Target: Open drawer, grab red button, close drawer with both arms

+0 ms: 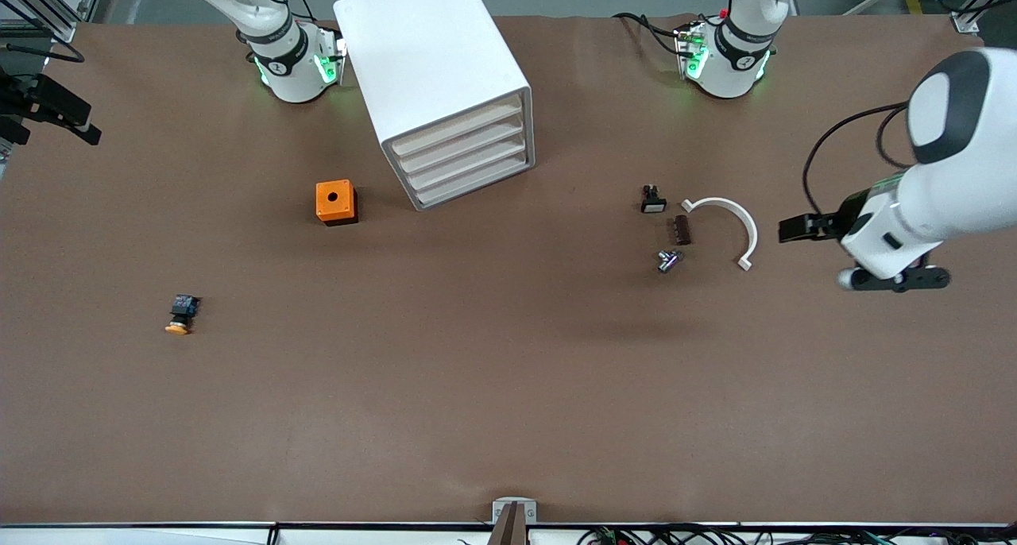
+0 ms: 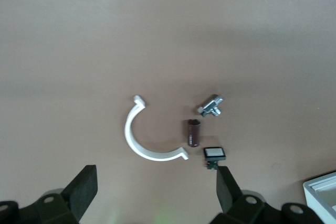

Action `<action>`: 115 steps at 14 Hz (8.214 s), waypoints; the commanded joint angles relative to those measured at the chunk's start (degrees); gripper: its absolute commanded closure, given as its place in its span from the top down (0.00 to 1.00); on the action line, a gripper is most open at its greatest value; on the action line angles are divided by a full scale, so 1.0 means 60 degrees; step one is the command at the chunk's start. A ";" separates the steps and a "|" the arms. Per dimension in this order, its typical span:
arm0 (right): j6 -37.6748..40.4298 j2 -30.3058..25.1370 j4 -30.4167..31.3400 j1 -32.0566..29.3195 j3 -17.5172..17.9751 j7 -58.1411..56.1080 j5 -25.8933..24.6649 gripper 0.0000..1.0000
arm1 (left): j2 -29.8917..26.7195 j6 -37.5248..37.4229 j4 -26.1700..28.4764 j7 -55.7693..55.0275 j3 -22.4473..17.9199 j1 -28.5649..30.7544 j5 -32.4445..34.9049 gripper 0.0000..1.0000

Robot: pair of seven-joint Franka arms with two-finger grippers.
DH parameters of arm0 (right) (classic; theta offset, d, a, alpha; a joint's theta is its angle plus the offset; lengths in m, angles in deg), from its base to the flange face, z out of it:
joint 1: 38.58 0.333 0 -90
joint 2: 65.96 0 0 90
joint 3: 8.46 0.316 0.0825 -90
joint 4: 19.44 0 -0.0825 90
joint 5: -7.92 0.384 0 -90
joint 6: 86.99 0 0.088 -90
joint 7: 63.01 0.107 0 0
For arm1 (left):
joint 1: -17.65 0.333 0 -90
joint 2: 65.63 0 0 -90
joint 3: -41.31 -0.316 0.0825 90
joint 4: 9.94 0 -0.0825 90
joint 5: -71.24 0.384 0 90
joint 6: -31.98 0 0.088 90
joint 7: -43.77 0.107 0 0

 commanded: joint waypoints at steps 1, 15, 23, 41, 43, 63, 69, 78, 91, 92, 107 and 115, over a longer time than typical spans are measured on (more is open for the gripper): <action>0.0105 0.0220 -0.0294 -0.0060 -0.0003 0.0015 -0.0066 1.00 | 0.0730 0.0269 -0.0282 -0.0857 -0.0002 -0.0449 -0.0177 1.00; -0.0041 0.1889 -0.0543 -0.0295 -0.0032 0.0029 -0.0313 1.00 | 0.1420 0.0211 -0.0663 -0.7492 -0.0002 -0.1607 -0.3177 1.00; -0.0144 0.2578 -0.0807 -0.0720 -0.0017 0.0160 -0.0199 1.00 | 0.3030 -0.0315 -0.0939 -1.1198 0.0100 -0.2501 -0.4952 1.00; -0.0070 0.2461 -0.0748 0.1007 0.0056 0.6180 0.0139 1.00 | 0.5054 -0.2103 -0.1821 -1.8305 0.0993 -0.3131 -0.7501 1.00; -0.0041 0.2461 -0.0690 0.1184 0.0071 0.6445 0.0139 1.00 | 0.5112 -0.2103 -0.1821 -1.8760 0.1067 -0.3277 -0.7632 1.00; -0.0348 0.2461 -0.0368 0.2517 0.0071 0.9272 0.0154 1.00 | 0.5933 -0.2161 -0.1703 -1.9435 0.1154 -0.4450 -0.8131 0.46; -0.0597 0.2461 -0.0280 0.2869 0.0056 0.9917 0.0139 1.00 | 0.5976 -0.2542 -0.1469 -1.9728 0.1433 -0.4450 -0.8131 0.46; -0.0861 0.2491 -0.0280 0.3469 0.0056 1.0868 0.0125 1.00 | 0.6226 -0.2586 -0.1454 -1.9743 0.1448 -0.4713 -0.8131 0.31; -0.2194 0.3164 -0.0148 0.5270 0.0056 1.3548 -0.0065 1.00 | 0.6313 -0.2660 -0.1513 -1.9860 0.1404 -0.4275 -0.8117 0.10; -0.2194 0.3266 -0.0148 0.5445 0.0042 1.3739 -0.0095 1.00 | 0.6313 -0.2660 -0.1513 -1.9875 0.1375 -0.4187 -0.8117 0.10; -0.3467 0.4394 -0.0118 0.6750 0.0056 1.6857 -0.0520 1.00 | 0.6313 -0.2587 -0.1659 -1.9773 0.1331 -0.2473 -0.8073 0.14; -0.4318 0.4980 -0.0177 0.7424 0.0071 1.6963 -0.0344 1.00 | 0.6431 -0.2572 -0.1791 -1.9758 0.1331 -0.2282 -0.8073 0.59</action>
